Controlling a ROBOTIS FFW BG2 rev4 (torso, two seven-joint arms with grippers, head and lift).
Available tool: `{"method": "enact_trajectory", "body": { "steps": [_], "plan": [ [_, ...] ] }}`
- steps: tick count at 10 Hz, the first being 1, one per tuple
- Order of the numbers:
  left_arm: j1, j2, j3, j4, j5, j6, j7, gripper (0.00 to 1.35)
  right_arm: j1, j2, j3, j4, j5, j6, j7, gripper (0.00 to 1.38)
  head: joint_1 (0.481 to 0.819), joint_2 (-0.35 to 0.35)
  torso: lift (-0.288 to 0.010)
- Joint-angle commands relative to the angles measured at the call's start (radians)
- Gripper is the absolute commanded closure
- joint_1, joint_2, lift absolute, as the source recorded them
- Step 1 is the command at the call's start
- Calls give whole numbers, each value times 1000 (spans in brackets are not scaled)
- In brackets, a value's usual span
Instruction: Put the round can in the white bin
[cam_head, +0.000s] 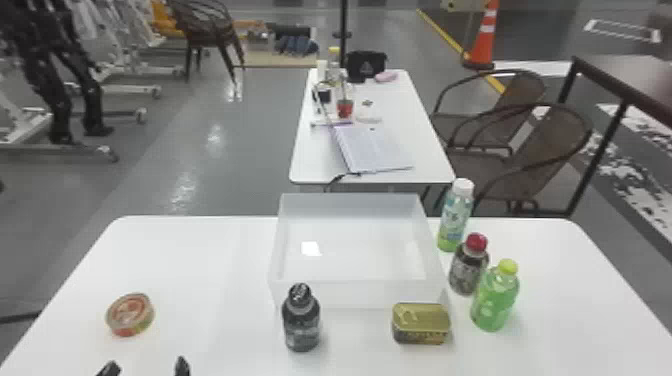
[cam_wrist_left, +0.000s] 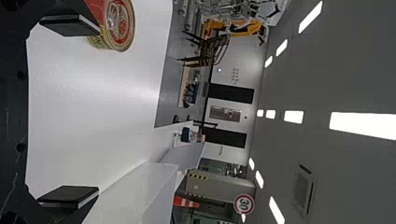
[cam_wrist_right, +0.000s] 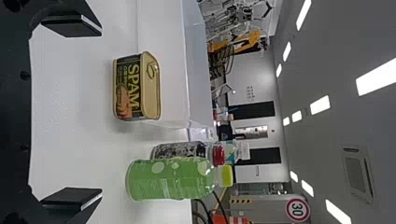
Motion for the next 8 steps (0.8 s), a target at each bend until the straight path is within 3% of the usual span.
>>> {"method": "enact_trajectory", "body": {
  "steps": [1, 5, 8],
  "plan": [
    [-2, -3, -9, 0, -1, 7, 0, 102, 0, 0, 0, 0, 3, 0, 0, 88, 549, 0, -100],
    [-11, -3, -19, 0, -29, 13, 23, 102, 5, 11, 2, 3, 1, 0, 0, 88, 549, 0, -100],
    [-2, -3, -34, 0, -21, 19, 112, 102, 5, 11, 2, 6, 0, 0, 0, 87, 549, 0, -100]
  ]
}}
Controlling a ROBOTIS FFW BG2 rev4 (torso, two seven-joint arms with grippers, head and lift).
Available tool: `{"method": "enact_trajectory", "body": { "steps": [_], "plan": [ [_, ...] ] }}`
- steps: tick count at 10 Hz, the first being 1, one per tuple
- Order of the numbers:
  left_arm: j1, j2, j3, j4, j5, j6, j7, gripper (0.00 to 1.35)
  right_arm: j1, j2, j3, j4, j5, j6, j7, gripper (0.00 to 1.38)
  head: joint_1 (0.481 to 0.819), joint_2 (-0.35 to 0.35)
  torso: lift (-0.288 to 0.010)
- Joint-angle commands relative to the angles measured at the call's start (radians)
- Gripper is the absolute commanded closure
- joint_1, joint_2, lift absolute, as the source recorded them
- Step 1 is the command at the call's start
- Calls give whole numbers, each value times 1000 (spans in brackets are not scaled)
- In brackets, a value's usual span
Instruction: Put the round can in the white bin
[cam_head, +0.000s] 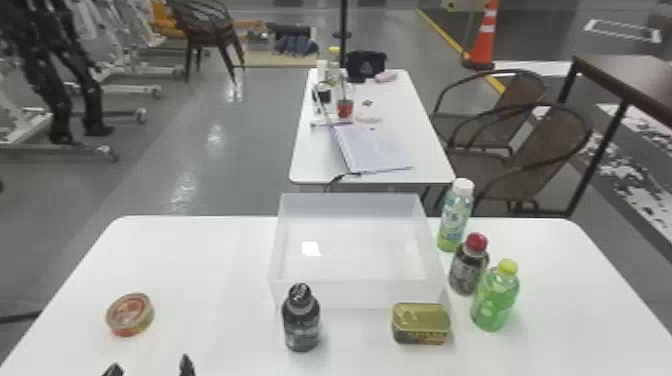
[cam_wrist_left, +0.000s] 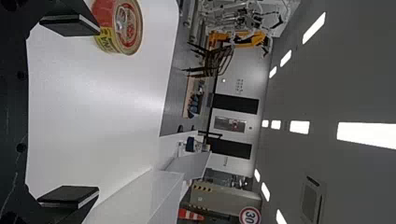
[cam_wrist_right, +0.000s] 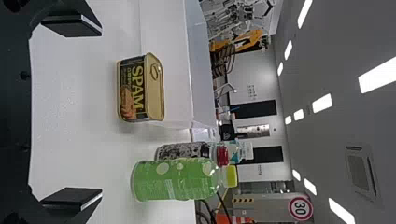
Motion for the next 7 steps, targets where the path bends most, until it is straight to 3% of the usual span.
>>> {"method": "enact_trajectory", "body": {
  "steps": [1, 2, 5, 7],
  "plan": [
    [1, -3, -19, -2, 7, 5, 63, 102, 1, 0, 0, 3, -3, 0, 0, 88, 549, 0, -100],
    [-3, -3, -39, -2, 15, 9, 127, 102, 1, 2, 0, 4, -3, 0, 0, 88, 549, 0, -100],
    [-57, -3, -26, 2, -36, 101, 145, 102, 1, 2, 0, 4, -5, 3, 0, 88, 549, 0, -100],
    [-99, 23, -20, 38, -19, 99, 167, 104, 1, 2, 0, 6, -8, 6, 0, 88, 549, 0, -100]
  ]
}}
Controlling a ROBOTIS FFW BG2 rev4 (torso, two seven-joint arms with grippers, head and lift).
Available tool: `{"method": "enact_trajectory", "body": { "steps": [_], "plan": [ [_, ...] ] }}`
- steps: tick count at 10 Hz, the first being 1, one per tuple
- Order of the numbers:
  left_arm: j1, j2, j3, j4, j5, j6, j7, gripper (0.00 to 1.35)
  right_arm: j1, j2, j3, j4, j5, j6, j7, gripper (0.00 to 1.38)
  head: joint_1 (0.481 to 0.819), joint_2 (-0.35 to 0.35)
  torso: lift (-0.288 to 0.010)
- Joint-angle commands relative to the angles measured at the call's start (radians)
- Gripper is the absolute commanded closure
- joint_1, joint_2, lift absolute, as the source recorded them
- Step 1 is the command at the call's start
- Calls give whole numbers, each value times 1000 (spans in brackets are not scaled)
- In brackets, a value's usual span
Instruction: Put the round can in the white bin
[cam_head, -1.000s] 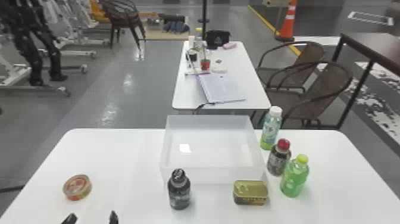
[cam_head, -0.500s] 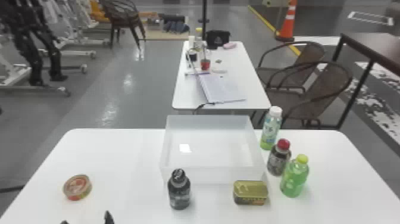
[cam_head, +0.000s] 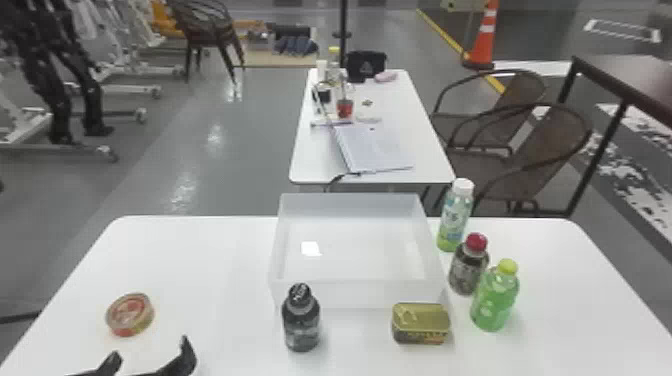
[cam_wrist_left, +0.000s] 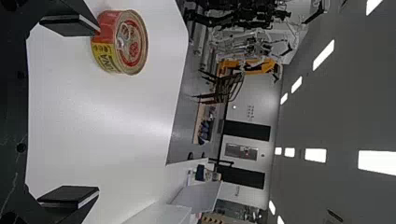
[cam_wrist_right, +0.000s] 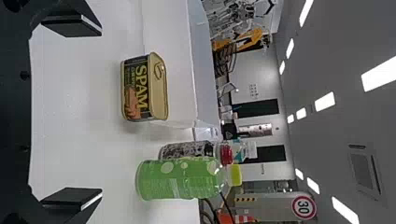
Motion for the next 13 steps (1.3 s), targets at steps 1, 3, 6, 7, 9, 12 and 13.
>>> {"method": "enact_trajectory", "body": {
  "steps": [1, 3, 6, 7, 9, 12, 13],
  "plan": [
    [-35, 4, 23, 37, 8, -2, 3, 127, 0, 0, 0, 1, -7, 3, 0, 88, 549, 0, -100],
    [-75, 15, 47, 73, 11, 40, -14, 156, 2, 0, 0, 2, -7, 6, 0, 88, 549, 0, -100],
    [-135, 38, 69, 107, 0, 116, -49, 150, 2, 0, 0, 2, -11, 8, 0, 88, 549, 0, -100],
    [-156, 39, 87, 109, -31, 146, -59, 150, 2, 0, 0, 2, -11, 8, 0, 87, 549, 0, -100],
    [-209, 41, 126, 130, -61, 204, -97, 151, 2, 0, 0, 2, -11, 12, 0, 87, 549, 0, -100],
    [-267, 47, 184, 144, -115, 285, -137, 154, -3, 3, 0, 5, -13, 15, 2, 88, 549, 0, -100],
    [-278, 52, 195, 146, -118, 314, -142, 154, -3, 5, 0, 5, -13, 15, 3, 87, 549, 0, -100]
  ]
}}
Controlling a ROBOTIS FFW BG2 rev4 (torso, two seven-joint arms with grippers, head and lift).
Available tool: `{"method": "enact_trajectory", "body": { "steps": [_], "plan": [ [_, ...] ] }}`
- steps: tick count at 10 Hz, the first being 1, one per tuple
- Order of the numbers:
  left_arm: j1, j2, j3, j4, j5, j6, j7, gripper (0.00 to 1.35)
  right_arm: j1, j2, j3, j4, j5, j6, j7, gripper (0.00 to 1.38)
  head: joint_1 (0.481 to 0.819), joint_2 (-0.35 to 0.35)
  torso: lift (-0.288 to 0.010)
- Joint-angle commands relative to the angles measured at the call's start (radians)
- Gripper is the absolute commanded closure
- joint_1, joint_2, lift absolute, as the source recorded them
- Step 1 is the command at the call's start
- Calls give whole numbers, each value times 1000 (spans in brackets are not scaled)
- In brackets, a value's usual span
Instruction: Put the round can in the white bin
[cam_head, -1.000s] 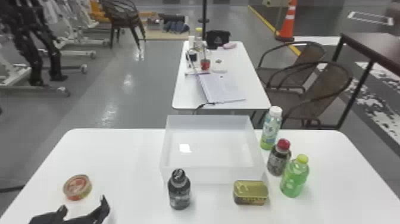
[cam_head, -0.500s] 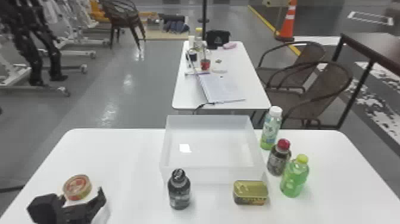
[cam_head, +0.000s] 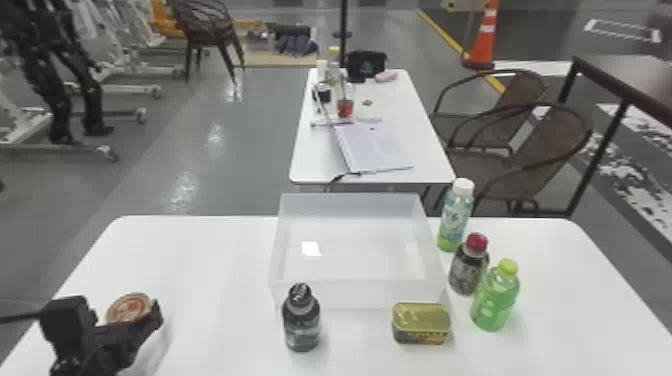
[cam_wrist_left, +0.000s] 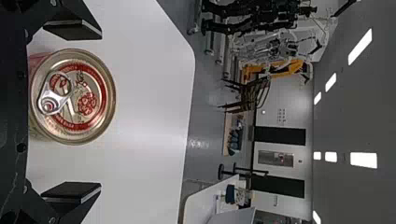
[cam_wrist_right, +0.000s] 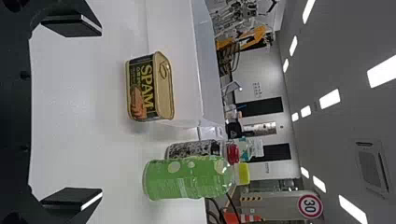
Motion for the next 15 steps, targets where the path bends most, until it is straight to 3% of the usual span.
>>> {"method": "enact_trajectory", "body": {
  "steps": [1, 4, 9, 10, 12, 15],
  "plan": [
    [-19, 10, 10, 11, -10, 46, -16, 154, 0, 1, 1, 2, 0, 0, 0, 88, 549, 0, -100],
    [-62, 22, 8, 60, -39, 72, -67, 156, -8, 4, 0, 5, -2, 0, 8, 87, 549, 0, -100],
    [-108, 42, 11, 109, -84, 124, -73, 168, -11, 7, 0, 9, -3, 0, 14, 87, 549, 0, -100],
    [-105, 42, 17, 109, -87, 138, -73, 269, -11, 7, 0, 11, -3, 0, 14, 87, 549, 0, -100],
    [-100, 42, 19, 115, -94, 133, -76, 837, -11, 8, 0, 11, -5, 0, 15, 87, 549, 0, -100],
    [-95, 41, 25, 115, -98, 121, -82, 826, -11, 8, 0, 11, -5, 0, 15, 87, 549, 0, -100]
  ]
}}
